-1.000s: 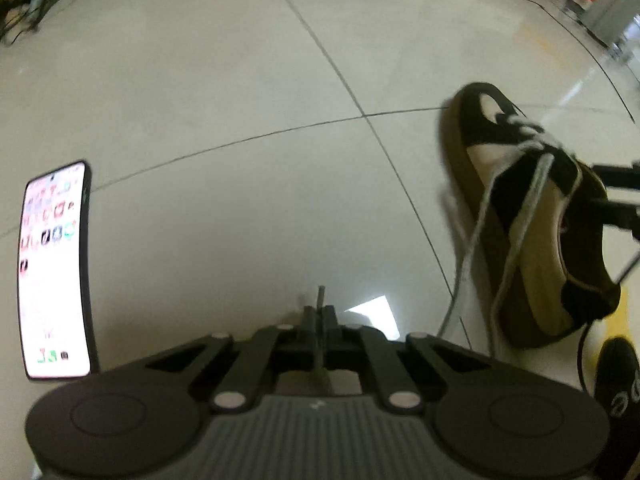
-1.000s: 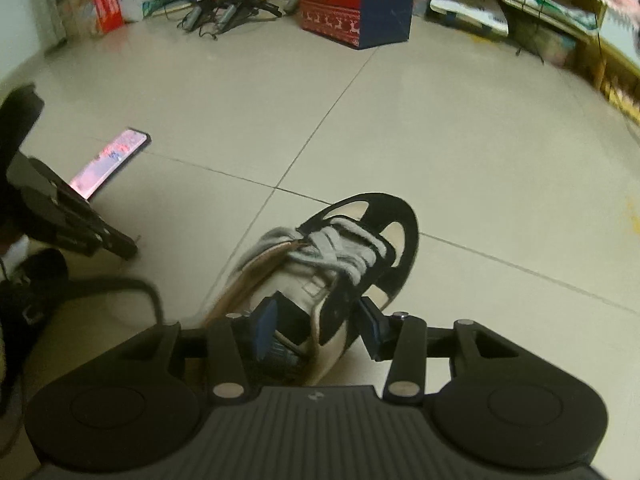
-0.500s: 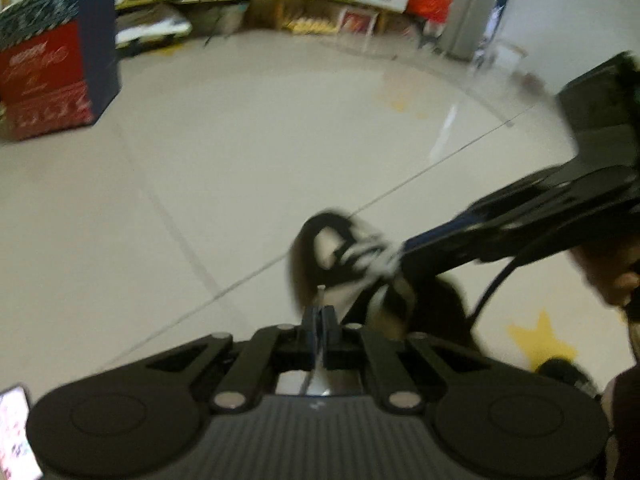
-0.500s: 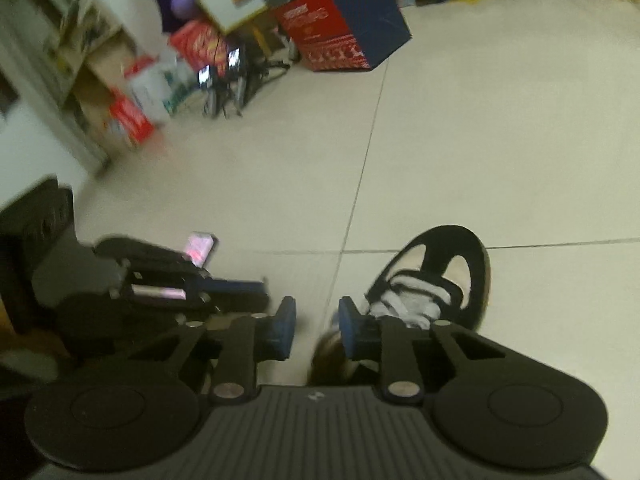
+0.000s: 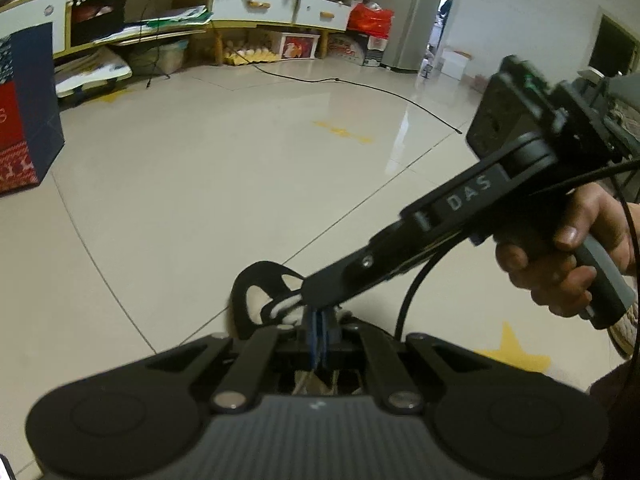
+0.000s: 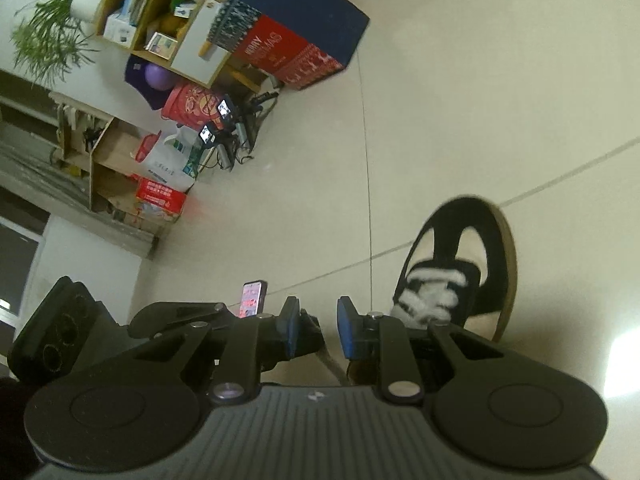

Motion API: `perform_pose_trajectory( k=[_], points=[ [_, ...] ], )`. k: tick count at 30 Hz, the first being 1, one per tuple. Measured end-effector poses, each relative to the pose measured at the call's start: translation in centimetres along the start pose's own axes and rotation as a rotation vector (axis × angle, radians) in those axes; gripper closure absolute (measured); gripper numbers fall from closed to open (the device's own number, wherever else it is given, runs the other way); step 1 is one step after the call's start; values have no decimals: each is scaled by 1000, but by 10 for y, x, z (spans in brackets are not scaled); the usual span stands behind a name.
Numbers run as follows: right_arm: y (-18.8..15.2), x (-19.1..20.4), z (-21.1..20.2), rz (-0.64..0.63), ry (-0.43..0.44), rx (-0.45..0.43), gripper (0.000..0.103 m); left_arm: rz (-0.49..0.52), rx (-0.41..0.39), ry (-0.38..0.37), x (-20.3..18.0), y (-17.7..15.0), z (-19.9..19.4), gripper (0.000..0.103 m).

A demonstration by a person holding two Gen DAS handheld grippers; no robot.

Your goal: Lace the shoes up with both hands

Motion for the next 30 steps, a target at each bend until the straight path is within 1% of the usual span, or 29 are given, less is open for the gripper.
perform_pose_trajectory(
  k=[1, 2, 3, 6, 8, 9, 11, 14, 17, 18, 20, 21, 22, 23, 24, 26, 28, 30],
  points=[
    [0, -1, 0, 21, 11, -4, 86, 2, -1, -6, -1, 0, 0, 100],
    [1, -2, 0, 49, 25, -8, 94, 4, -3, -11, -1, 0, 0, 100],
    [2, -4, -1, 79, 39, -13, 99, 7, -5, -13, -2, 0, 0, 100],
    [3, -10, -2, 175, 75, -36, 99, -4, -7, -12, -1, 2, -1, 98],
    [4, -15, -4, 244, 101, -53, 99, -16, -6, -11, 0, 2, -2, 87],
    [4, -17, -5, 280, 115, -60, 99, -25, -3, -10, 1, 2, -2, 80],
    [4, -20, -8, 334, 139, -70, 99, -45, -8, -8, 4, 2, -3, 79],
    [3, -21, -11, 401, 174, -81, 99, -78, -12, -20, 8, 3, -3, 79],
    [3, -23, -12, 450, 199, -83, 99, -90, -18, -34, 11, 4, -3, 79],
    [2, -23, -12, 462, 204, -81, 99, -96, -18, -40, 12, 4, -2, 81],
    [1, -25, -13, 473, 209, -77, 99, -120, -15, -60, 15, 3, 0, 89],
    [1, -25, -13, 470, 207, -75, 99, -132, -14, -70, 17, 3, 1, 96],
    [2, -24, -14, 467, 205, -74, 99, -138, -13, -81, 18, 3, 2, 100],
    [2, -24, -14, 461, 202, -74, 98, -131, -13, -83, 19, 3, 2, 100],
    [2, -24, -15, 453, 198, -73, 96, -110, -13, -74, 20, 5, 1, 101],
    [3, -24, -17, 430, 183, -77, 96, -60, -19, -47, 22, 8, -1, 101],
    [3, -27, -18, 414, 163, -81, 95, -31, -34, -17, 27, 14, -5, 101],
    [3, -32, -18, 414, 141, -84, 95, -28, -51, 7, 34, 18, -9, 101]
  ],
)
Point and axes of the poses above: each gripper's, at about its wrist camera, not at the fingertips, and z roughly the way its jaws point, x to its left, y to its top, the point moved 9 cm from there along z, roughly the way its jaws point, and after that the axes turned 1 degree about -y, right-handed, at the moved point
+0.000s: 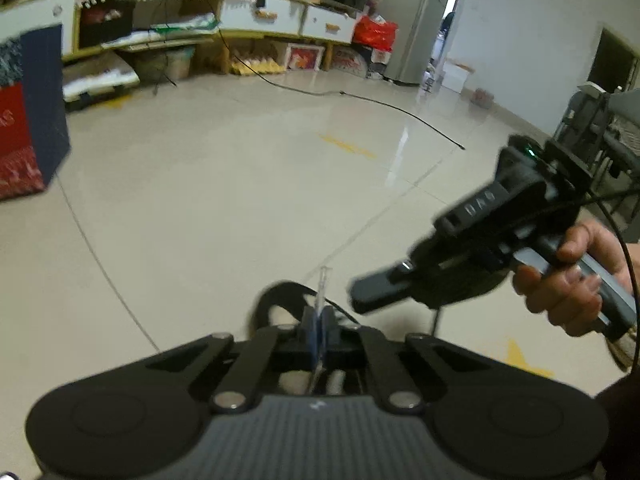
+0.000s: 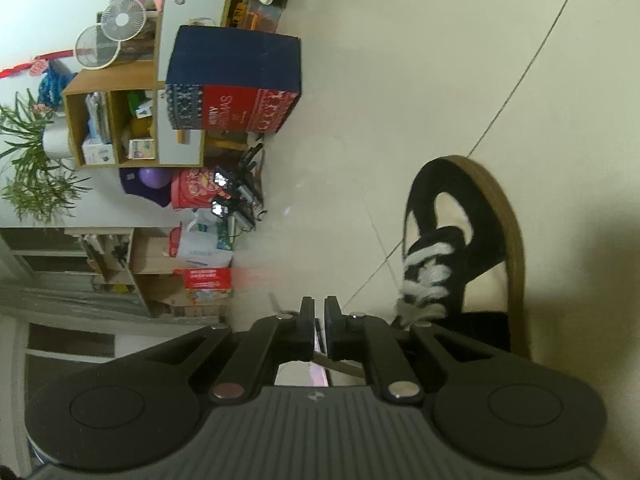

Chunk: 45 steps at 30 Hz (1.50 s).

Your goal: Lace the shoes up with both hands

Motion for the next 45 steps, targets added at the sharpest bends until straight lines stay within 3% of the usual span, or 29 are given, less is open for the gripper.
perform_pose_trajectory(
  k=[8, 10, 11, 12, 18, 24, 27, 34, 41, 45],
  points=[
    [5, -8, -8, -89, -105, -66, 93, 18, -24, 48, 9, 9, -9, 101],
    [8, -10, -10, -132, -150, -83, 78, 50, -8, 45, 4, 6, -5, 101],
    [9, -11, -10, -153, -170, -91, 66, 66, 2, 43, 1, 5, -2, 101],
    [10, -12, -11, -174, -191, -99, 64, 82, 11, 40, -1, 3, 1, 101],
    [9, -12, -13, -382, -332, -121, 64, 157, 57, 32, -7, -5, 15, 101],
    [-11, -14, 1, -527, -405, -50, 64, 195, 79, 56, -3, -7, 13, 101],
    [-19, -13, 5, -587, -426, -29, 63, 266, 98, 86, -1, -6, 11, 101],
    [-24, -16, 1, -667, -469, -5, 63, 539, 202, 195, 9, -3, 6, 101],
    [-22, -19, 0, -661, -461, 0, 59, 652, 312, 286, 54, 18, -42, 101],
    [-26, -12, 5, -717, -473, 24, 59, 786, 419, 299, 68, 24, -73, 101]
  ],
)
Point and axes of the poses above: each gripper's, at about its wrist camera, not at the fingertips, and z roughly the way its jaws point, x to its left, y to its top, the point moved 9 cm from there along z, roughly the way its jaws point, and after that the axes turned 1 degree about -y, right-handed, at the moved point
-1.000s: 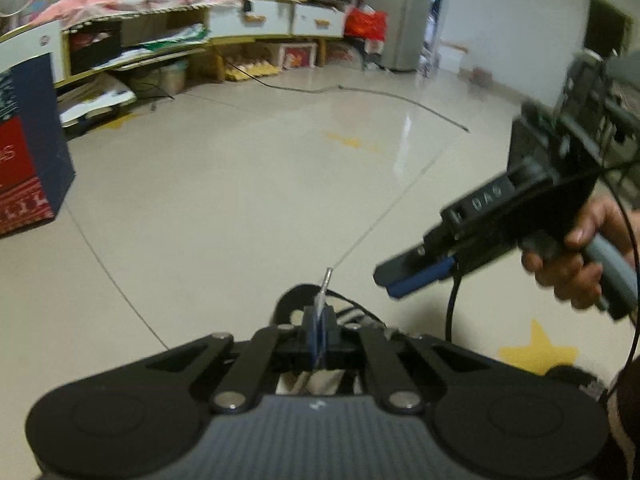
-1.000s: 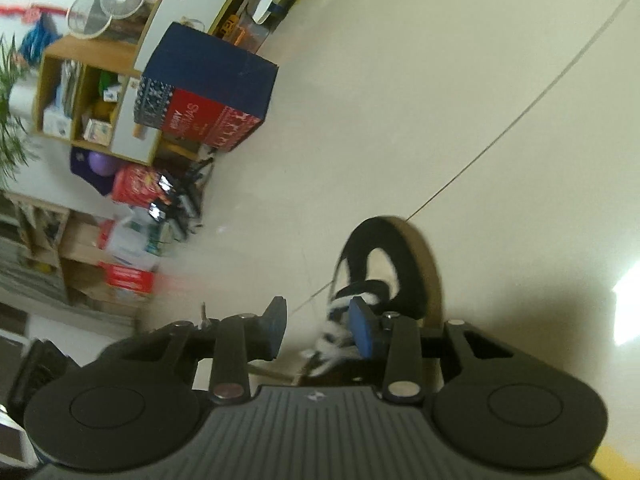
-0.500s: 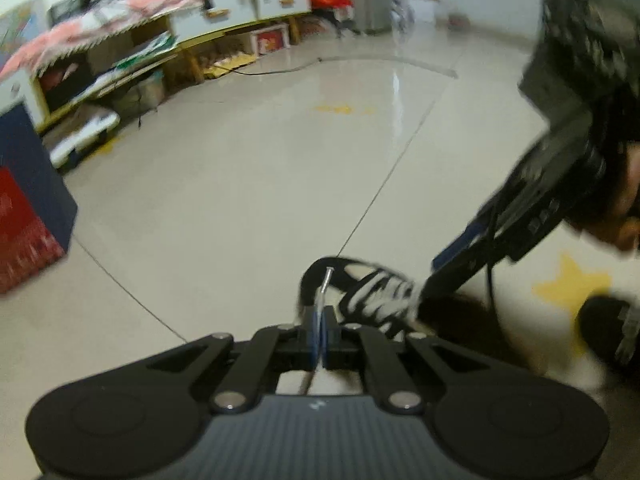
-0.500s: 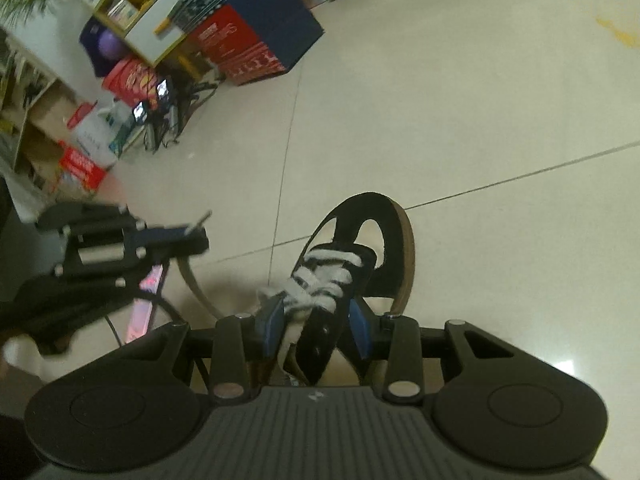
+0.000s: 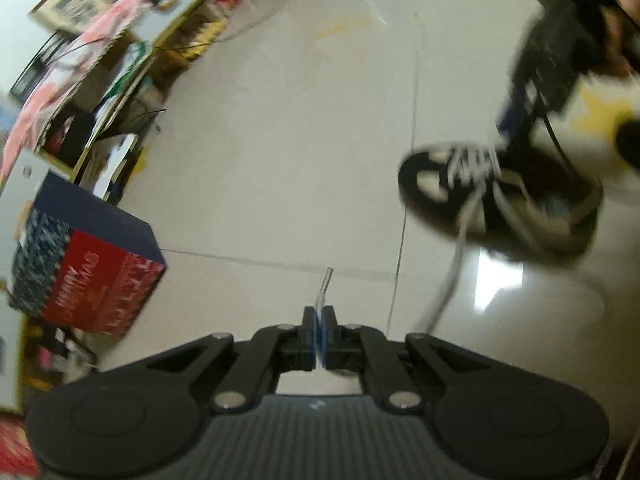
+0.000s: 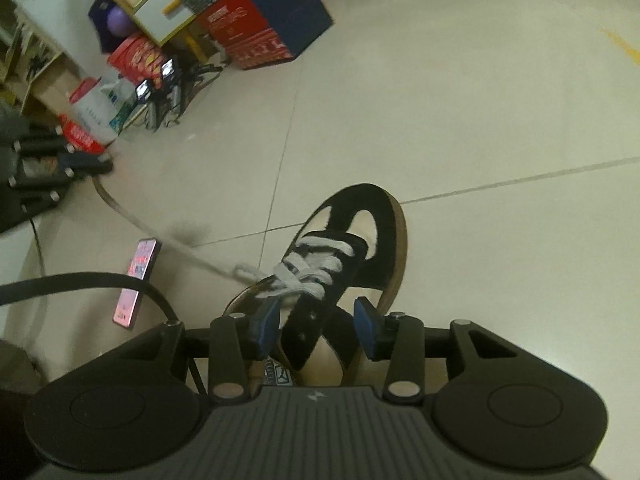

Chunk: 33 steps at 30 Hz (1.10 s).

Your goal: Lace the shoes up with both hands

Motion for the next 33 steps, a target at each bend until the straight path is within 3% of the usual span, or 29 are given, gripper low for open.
perform_pose_trajectory(
  k=[5, 10, 24, 33],
  points=[
    [1, 6, -1, -63, -27, 0, 59, 132, 101, 16, 15, -11, -17, 101],
    [2, 5, -4, -64, -27, -3, 59, 217, 135, 36, 21, -7, -27, 101],
    [-4, -5, -18, -52, -35, -25, 59, 284, 86, 33, 14, 41, -26, 101],
    [-6, -5, -22, -48, -26, -33, 59, 320, 71, 12, 1, 55, -23, 101]
  ],
)
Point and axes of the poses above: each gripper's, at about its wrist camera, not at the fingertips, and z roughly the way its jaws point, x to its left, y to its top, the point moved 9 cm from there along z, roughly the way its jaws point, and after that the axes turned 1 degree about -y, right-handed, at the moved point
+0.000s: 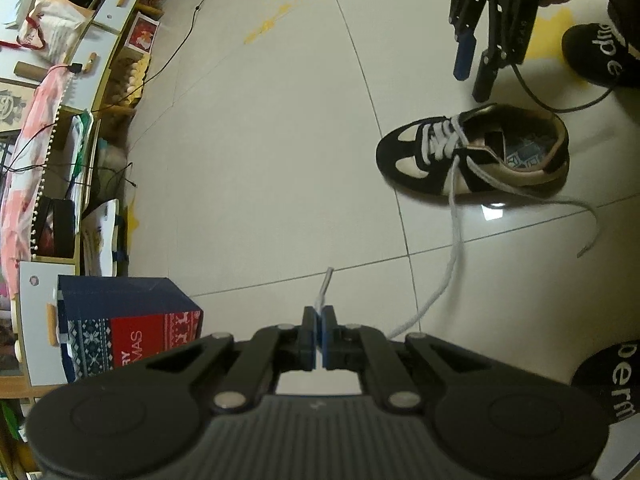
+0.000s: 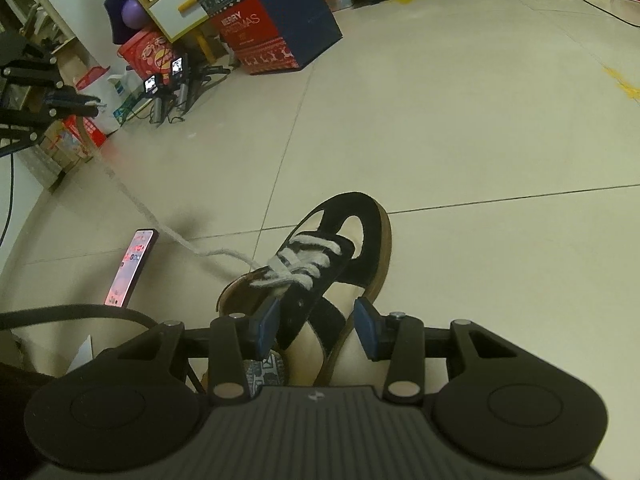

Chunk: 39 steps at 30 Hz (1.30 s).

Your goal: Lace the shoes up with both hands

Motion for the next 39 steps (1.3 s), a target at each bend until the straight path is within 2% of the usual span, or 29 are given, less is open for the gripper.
perform_pose_trajectory(
  k=[8, 16, 25, 32, 34, 35, 36, 39],
  points=[
    [0, 1, 2, -3, 2, 4, 59, -18, -47, -16, -10, 15, 10, 101],
    [-1, 8, 6, -13, 11, 6, 59, -121, -167, -80, -44, 50, 36, 101],
    [-10, 19, 13, -87, 6, 33, 59, -297, -256, -169, -83, 77, 69, 101],
    [-12, 23, 17, -117, -15, 22, 59, -466, -322, -257, -96, 92, 87, 101],
    [-11, 24, 19, -129, -22, 17, 59, -487, -333, -270, -100, 96, 93, 101],
    [-10, 24, 20, -138, -27, 14, 61, -491, -336, -274, -101, 99, 94, 101],
    [-9, 24, 20, -146, -33, 11, 72, -490, -335, -279, -101, 101, 95, 101],
    [-7, 23, 20, -145, -22, 8, 78, -486, -333, -288, -102, 104, 96, 101]
  ],
)
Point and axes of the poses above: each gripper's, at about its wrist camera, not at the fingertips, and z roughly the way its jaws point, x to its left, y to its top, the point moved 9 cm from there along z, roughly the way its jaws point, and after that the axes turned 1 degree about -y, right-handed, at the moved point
